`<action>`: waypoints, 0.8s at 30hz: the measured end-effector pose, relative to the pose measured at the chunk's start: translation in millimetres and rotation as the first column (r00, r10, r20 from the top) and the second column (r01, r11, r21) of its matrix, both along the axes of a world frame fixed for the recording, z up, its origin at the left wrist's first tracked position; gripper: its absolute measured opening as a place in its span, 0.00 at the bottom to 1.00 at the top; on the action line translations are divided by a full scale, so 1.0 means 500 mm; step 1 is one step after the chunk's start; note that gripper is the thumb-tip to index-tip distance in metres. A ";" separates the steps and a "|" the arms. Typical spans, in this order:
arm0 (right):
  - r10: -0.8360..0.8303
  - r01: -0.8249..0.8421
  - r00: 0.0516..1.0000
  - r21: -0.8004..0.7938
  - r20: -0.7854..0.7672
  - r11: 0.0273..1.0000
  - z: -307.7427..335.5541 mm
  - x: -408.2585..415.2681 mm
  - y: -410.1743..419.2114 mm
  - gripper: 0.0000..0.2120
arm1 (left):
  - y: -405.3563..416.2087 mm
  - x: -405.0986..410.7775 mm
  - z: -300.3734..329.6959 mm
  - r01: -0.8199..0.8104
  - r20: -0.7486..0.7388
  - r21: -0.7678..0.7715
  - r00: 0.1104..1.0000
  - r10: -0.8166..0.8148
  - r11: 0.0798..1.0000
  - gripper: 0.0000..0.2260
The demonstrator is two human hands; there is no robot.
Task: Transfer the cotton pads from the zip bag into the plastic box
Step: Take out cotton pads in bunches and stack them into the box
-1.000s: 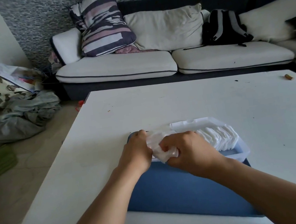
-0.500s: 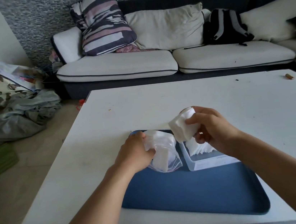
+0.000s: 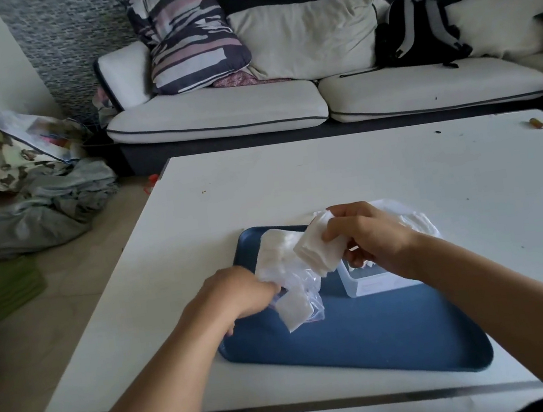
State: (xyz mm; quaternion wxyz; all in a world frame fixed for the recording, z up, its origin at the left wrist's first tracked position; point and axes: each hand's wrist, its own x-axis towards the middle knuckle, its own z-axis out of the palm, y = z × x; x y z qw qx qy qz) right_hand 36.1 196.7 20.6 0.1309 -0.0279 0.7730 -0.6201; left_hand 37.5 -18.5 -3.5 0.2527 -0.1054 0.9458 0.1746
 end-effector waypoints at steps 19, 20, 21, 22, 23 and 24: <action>0.008 -0.007 1.000 -0.084 0.008 0.996 -0.004 -0.008 0.022 0.02 | 0.058 0.024 0.002 0.370 -0.351 0.084 0.880 -0.320 0.925 0.10; 0.018 -0.015 0.999 -0.113 0.026 0.994 -0.002 -0.009 0.025 0.04 | 0.045 0.029 0.022 0.376 -0.370 0.126 0.876 -0.308 0.918 0.10; 0.034 -0.027 0.998 -0.146 0.047 0.989 0.001 -0.009 0.029 0.07 | 0.027 0.034 0.040 0.384 -0.362 0.188 0.883 -0.299 0.904 0.11; 0.060 -0.046 0.996 -0.188 0.069 0.981 0.003 -0.009 0.033 0.11 | 0.008 0.038 0.054 0.374 -0.316 0.273 0.905 -0.284 0.887 0.11; 0.100 -0.078 0.991 -0.238 0.085 0.968 0.006 -0.010 0.038 0.13 | -0.008 0.044 0.067 0.344 -0.262 0.372 0.930 -0.258 0.862 0.11; 0.154 -0.123 0.984 -0.289 0.086 0.949 0.010 -0.009 0.041 0.12 | -0.020 0.046 0.074 0.296 -0.239 0.475 0.950 -0.202 0.828 0.10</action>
